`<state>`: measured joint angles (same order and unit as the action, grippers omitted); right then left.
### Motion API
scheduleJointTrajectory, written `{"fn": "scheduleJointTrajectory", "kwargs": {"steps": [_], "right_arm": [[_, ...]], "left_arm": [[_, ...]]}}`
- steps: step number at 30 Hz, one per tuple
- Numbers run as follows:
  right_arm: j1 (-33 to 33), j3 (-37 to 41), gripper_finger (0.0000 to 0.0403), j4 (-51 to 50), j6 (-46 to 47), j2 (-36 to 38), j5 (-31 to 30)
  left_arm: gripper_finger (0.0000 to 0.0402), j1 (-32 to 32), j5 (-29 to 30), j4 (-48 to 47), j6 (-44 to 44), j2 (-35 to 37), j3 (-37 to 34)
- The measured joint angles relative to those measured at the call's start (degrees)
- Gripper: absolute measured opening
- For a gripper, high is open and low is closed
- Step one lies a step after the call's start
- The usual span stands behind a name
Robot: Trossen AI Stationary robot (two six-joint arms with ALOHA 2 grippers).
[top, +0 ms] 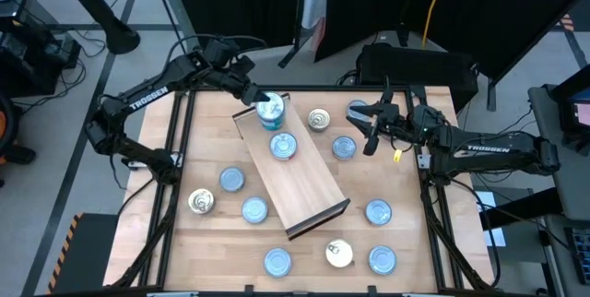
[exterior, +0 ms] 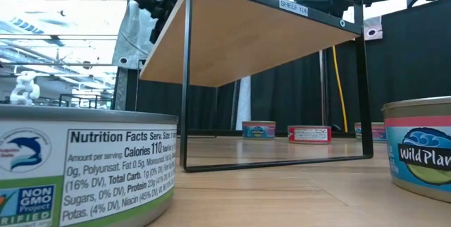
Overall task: Stack canned seafood by type on shelf
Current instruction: Stack the yellow-blue tuna can on top of the yellow-blue tuna cans on the shelf, then stack the red tuna can on top of the red tuna can on the shelf
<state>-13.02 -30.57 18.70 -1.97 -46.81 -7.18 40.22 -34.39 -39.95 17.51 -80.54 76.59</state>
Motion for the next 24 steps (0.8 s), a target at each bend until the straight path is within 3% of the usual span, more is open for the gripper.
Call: {"fn": "scheduleJointTrajectory", "kwargs": {"steps": [10, 19, 24], "right_arm": [[0.0, 0.0, 0.0137, -0.04, -0.18, 0.0, 0.0], [0.0, 0.0, 0.0137, -0.15, -0.01, 0.0, 0.0], [0.0, 0.0, 0.0137, -0.23, 0.19, 0.0, 0.0]], "left_arm": [[0.0153, -0.06, 3.64, 1.93, 2.64, 0.03, -1.08], [0.0233, -0.12, 5.39, 1.62, 3.1, 0.01, -1.17], [0.0243, -0.11, 7.77, 1.78, 2.29, 0.01, -1.17]]}}
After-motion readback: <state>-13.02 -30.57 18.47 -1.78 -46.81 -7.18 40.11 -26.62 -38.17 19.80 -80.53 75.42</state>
